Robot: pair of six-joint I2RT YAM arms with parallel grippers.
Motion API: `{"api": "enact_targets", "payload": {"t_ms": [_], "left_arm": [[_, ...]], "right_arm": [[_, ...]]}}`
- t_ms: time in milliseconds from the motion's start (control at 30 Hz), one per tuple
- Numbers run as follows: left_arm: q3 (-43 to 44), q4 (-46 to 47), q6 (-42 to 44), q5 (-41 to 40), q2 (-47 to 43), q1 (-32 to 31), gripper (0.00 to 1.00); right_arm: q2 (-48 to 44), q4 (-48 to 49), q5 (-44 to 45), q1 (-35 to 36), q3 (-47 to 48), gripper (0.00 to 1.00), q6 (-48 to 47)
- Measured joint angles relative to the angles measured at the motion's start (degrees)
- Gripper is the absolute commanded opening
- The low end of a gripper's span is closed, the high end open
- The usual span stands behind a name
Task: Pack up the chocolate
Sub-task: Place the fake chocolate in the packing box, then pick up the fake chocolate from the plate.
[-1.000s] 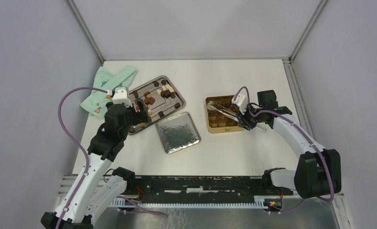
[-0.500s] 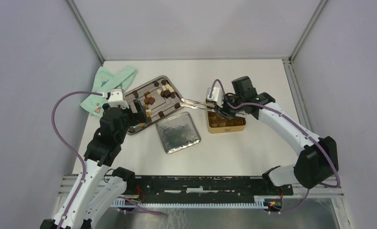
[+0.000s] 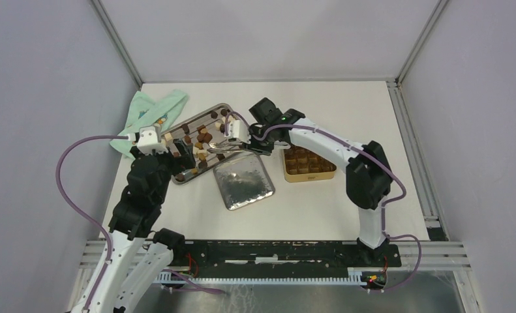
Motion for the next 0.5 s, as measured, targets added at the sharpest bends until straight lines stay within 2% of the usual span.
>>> {"api": "enact_targets", "payload": {"t_ms": [267,500], "left_arm": [[-0.1,0.6,0.0,-0.3,-1.2,0.0,1.0],[-0.2,0.8,0.0,-0.3,-1.2,0.0,1.0]], "right_arm": [[12.4,-3.1,3.1,1.7,12.8,0.38,1.8],[17.2,-3.8,4.8,1.9,16.7,0.4,2.4]]}}
